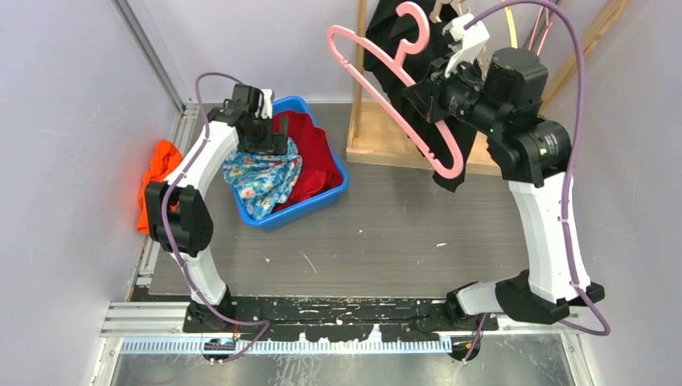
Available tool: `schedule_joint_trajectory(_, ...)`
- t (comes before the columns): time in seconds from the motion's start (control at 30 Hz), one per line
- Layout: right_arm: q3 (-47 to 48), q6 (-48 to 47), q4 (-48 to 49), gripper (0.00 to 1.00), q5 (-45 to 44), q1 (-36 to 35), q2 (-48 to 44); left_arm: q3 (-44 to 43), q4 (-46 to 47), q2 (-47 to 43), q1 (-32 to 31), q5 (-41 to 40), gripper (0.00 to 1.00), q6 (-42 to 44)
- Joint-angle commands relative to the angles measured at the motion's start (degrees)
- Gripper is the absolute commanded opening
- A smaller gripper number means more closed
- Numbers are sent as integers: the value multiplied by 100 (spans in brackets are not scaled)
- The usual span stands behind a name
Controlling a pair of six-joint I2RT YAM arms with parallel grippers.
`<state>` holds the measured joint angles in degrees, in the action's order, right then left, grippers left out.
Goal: Remove the skirt from the hanger
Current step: Place the skirt in the bin.
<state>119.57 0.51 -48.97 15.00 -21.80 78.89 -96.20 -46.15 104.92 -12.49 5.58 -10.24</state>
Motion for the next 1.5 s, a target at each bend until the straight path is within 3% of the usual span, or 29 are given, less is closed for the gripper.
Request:
schedule_joint_trajectory(0.0, 89, -420, -190, 0, -637, -33, -555, -448, 25, -391, -2, 84, 99, -115)
schedule_joint_trajectory(0.3, -224, -675, -155, 0, -1764, -31, -801, -305, 31, -620, -2, 126, 99, -108)
schedule_joint_trajectory(0.5, -1058, -685, 1455, 0, -2198, -27, -640, -250, -17, -691, -8, 210, 99, -68)
schedule_joint_trajectory(0.87, -1077, -936, 3296, 0, -2497, -22, 355, -258, -213, -801, -8, 366, 99, 34)
schedule_joint_trajectory(1.07, -615, -907, 3858, 0, -2575, 0, 935, -146, -296, -893, -3, 215, 99, 171)
schedule_joint_trajectory(1.47, 720, -564, 3848, 0, -2237, 16, 2332, 111, -297, -1111, -2, 101, 99, 171)
